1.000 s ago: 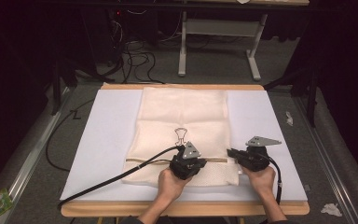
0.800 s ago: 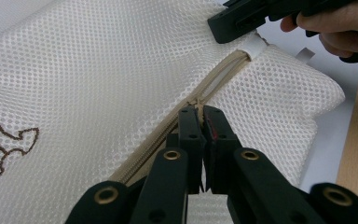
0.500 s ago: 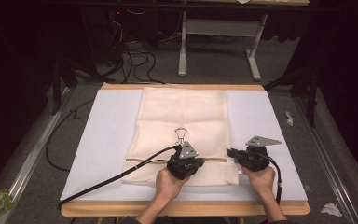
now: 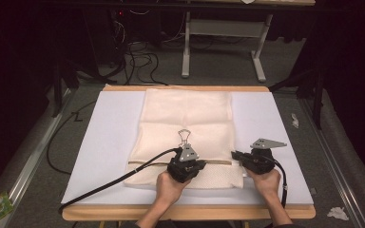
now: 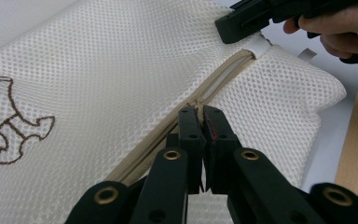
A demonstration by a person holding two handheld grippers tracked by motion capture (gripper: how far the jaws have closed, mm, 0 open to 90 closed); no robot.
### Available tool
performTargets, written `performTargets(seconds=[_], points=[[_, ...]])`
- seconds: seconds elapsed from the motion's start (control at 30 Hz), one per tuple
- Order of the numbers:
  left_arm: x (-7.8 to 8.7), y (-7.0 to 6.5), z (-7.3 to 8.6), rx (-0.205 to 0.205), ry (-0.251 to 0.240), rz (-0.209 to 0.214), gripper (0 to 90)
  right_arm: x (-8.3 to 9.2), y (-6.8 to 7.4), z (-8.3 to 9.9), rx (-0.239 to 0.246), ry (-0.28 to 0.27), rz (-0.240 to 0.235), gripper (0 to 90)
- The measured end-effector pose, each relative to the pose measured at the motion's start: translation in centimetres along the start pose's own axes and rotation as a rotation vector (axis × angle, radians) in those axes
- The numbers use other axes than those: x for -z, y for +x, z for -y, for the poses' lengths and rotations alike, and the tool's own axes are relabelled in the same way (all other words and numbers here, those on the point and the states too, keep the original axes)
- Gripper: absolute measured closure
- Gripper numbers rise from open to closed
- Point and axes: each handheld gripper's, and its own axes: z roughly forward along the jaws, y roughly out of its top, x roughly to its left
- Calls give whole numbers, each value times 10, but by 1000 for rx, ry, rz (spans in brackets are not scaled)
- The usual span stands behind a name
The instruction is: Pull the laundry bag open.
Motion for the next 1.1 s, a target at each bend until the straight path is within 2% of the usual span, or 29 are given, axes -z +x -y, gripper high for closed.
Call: performTargets(seconds=[1.1], points=[[22, 12, 8, 31, -37, -20, 872, 0, 0, -1, 1, 9, 4, 890]])
